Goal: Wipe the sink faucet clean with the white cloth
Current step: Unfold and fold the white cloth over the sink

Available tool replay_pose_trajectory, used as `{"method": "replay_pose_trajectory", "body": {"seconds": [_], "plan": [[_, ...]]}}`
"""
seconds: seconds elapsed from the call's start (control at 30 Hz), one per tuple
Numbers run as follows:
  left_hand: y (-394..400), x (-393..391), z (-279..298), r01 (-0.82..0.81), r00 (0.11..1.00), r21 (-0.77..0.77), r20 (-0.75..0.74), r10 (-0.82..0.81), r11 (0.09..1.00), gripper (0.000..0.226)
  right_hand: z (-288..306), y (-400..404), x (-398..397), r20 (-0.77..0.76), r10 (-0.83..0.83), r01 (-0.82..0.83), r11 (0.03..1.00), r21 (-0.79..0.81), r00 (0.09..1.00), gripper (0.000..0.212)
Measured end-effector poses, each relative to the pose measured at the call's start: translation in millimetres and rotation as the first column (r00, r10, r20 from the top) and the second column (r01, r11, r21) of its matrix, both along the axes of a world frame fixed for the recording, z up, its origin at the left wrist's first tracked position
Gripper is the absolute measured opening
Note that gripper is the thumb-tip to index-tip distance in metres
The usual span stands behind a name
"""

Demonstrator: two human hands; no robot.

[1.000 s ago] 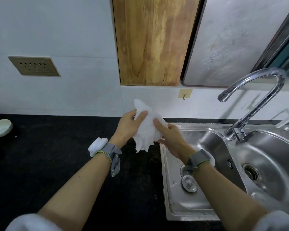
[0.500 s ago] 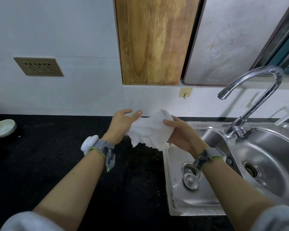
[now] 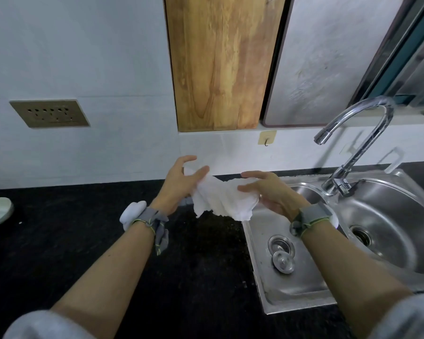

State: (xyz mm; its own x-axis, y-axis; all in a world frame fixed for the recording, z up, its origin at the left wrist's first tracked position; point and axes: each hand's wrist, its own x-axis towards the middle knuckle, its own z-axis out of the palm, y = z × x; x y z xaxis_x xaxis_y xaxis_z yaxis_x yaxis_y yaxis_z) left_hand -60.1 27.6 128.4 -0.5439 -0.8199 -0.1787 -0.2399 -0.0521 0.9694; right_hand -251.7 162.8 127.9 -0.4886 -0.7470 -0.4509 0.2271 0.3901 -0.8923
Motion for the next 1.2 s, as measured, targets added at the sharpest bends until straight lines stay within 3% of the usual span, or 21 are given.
{"method": "replay_pose_trajectory", "body": {"seconds": [0.1,0.17,0.33,0.47,0.57,0.7,0.77,0.83,0.93,1.03,1.13,1.2], "plan": [[-2,1,3,0.255,0.952,-0.119,0.203,-0.228,0.959,0.083,2,4,-3,-0.031,0.044,-0.044,0.999,0.011,0.999,0.056],[0,0,3,0.381,0.897,-0.167,0.307,-0.319,0.910,0.090,4,11,-5,-0.072,0.121,-0.119,0.992,0.031,0.990,0.060],[-1,1,-9,0.469,0.825,-0.355,0.503,-0.257,0.809,0.071,2,24,-11,-0.261,0.167,-0.134,0.981,0.137,0.951,0.050],[1,-2,-15,0.494,0.785,-0.379,0.581,-0.214,0.783,0.055,-6,31,-16,-0.432,0.160,-0.061,0.970,0.234,0.887,0.029],[7,-13,-15,0.497,0.774,-0.406,0.607,-0.180,0.767,0.033,-7,38,-23,-0.416,0.149,-0.056,0.972,0.227,0.897,0.020],[21,-34,-11,0.460,0.792,-0.400,0.588,-0.163,0.793,0.025,1,51,-48,-0.262,0.340,-0.258,0.918,0.302,0.903,0.053],[27,-46,-9,0.455,0.807,-0.351,0.550,-0.213,0.818,0.026,3,58,-65,-0.239,0.495,-0.393,0.842,0.370,0.835,0.072],[31,-51,-8,0.441,0.831,-0.253,0.477,-0.285,0.861,0.035,1,61,-75,-0.282,0.586,-0.436,0.781,0.448,0.760,0.069],[48,-71,-4,0.311,0.920,-0.010,0.253,-0.299,0.950,0.042,-7,75,-108,-0.334,0.546,-0.413,0.821,0.394,0.768,0.060],[62,-88,0,0.288,0.957,0.266,-0.045,-0.286,0.920,0.031,-12,87,-133,-0.236,0.476,-0.432,0.876,0.213,0.847,0.060],[75,-113,2,0.252,0.966,0.380,-0.160,-0.205,0.890,0.035,-18,97,-157,-0.073,0.383,-0.381,0.923,0.049,0.921,0.064],[84,-132,0,0.162,0.983,0.376,-0.140,-0.117,0.913,0.041,-20,102,-169,0.005,0.309,-0.309,0.951,-0.021,0.951,0.065]]}}
